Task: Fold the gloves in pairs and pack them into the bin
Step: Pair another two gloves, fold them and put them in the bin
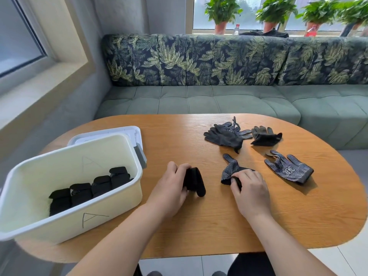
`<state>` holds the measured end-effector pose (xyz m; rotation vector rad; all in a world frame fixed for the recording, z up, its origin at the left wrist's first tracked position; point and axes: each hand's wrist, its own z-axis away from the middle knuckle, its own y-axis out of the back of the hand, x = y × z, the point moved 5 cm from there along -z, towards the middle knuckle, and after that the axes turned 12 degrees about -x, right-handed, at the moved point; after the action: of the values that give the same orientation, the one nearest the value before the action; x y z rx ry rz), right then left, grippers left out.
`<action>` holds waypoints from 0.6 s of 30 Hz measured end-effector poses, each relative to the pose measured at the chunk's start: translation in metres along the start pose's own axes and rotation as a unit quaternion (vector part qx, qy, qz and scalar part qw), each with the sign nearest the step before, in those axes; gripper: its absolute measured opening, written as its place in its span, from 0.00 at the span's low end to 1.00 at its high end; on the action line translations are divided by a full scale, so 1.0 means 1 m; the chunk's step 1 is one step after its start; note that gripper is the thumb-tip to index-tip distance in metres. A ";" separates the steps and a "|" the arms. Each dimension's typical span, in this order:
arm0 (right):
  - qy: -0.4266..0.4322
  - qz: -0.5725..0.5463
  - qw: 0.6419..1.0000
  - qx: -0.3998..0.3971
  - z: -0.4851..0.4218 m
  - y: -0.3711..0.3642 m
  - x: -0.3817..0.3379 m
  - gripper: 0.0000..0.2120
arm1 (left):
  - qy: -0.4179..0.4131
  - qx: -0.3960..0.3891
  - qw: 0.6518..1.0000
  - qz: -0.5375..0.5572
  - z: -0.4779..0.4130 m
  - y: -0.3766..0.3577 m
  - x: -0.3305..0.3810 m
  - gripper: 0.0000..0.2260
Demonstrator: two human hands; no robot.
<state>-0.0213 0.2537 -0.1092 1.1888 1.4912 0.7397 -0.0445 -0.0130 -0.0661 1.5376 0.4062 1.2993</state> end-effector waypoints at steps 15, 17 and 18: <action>-0.003 0.012 1.000 -0.009 -0.002 -0.003 0.001 0.06 | 0.085 0.104 0.979 -0.151 -0.046 0.092 0.044 0.09; -0.007 0.013 1.000 -0.019 -0.002 -0.002 0.000 0.08 | 0.031 0.210 0.962 -0.174 -0.051 0.111 0.049 0.11; -0.010 0.011 1.000 -0.025 -0.002 -0.001 0.000 0.09 | -0.003 0.243 0.949 -0.199 -0.052 0.113 0.050 0.14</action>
<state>-0.0232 0.2534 -0.1095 1.1736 1.4372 0.7729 -0.1106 0.0048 0.0493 1.7412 1.0372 0.9115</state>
